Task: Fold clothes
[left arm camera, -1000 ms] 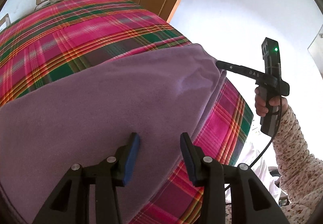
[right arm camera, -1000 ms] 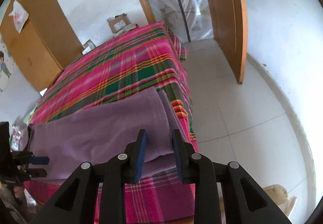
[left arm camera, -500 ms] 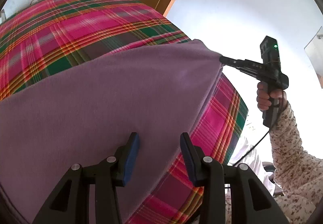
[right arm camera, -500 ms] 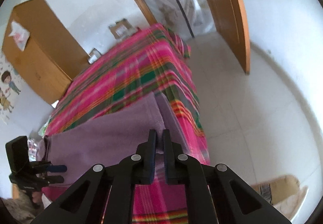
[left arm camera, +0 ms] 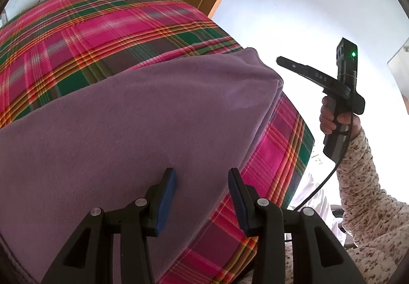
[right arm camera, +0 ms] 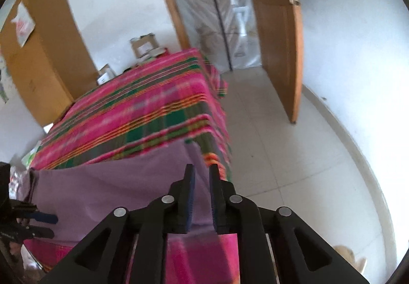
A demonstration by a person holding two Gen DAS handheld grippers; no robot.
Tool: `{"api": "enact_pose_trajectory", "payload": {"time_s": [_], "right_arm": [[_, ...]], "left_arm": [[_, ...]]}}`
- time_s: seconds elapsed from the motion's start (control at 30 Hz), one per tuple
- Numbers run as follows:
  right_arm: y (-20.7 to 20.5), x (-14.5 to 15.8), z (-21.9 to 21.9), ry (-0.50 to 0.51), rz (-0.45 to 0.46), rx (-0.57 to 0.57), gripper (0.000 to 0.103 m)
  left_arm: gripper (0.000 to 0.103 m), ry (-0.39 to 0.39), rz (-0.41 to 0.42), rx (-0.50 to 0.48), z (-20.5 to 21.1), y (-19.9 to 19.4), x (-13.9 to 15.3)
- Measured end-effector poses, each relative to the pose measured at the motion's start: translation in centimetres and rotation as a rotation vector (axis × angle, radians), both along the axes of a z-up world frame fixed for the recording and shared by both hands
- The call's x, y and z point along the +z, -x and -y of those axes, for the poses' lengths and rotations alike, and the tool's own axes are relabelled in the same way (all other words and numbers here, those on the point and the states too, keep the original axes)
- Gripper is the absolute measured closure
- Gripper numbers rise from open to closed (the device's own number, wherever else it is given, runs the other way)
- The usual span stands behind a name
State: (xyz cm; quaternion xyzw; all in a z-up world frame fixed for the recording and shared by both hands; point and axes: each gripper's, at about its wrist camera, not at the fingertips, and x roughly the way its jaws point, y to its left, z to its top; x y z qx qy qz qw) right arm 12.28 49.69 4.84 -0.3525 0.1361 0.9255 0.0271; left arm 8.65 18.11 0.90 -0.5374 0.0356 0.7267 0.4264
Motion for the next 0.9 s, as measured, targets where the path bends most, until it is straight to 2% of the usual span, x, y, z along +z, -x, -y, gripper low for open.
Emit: {"api": "enact_pose_trajectory", "payload": {"time_s": [0.17, 0.23, 0.3, 0.43, 0.53, 0.67, 0.77, 0.9], "right_arm": [[3.0, -0.7, 3.2, -0.053, 0.029, 0.117, 0.088], [4.1, -1.3, 4.6, -0.118, 0.076, 0.141, 0.087], [5.0, -1.9, 5.3, -0.181, 0.106, 0.133, 0.087], [6.0, -2.4, 4.7, -0.209, 0.132, 0.091, 0.087], [6.0, -2.5, 3.7, -0.179, 0.126, 0.073, 0.087], [6.1, -2.6, 3.0, -0.212, 0.144, 0.015, 0.084], [5.9, -2.5, 2.2, -0.177, 0.138, 0.007, 0.081], [4.7, -2.1, 0.5, -0.055, 0.116, -0.024, 0.079]], "left_arm": [[0.061, -0.007, 0.009, 0.006, 0.0, 0.2, 0.0], [0.061, -0.007, 0.008, 0.002, -0.1, 0.2, 0.0], [0.061, -0.011, 0.010, -0.001, 0.0, 0.2, 0.0], [0.061, -0.024, 0.020, -0.002, 0.2, 0.4, -0.1], [0.061, -0.020, 0.013, -0.008, 0.1, 0.2, -0.1], [0.061, -0.024, 0.017, -0.004, 0.2, 0.2, -0.1], [0.061, -0.025, 0.019, 0.000, 0.2, 0.2, -0.1], [0.061, -0.019, 0.014, 0.003, 0.0, 0.1, 0.0]]}}
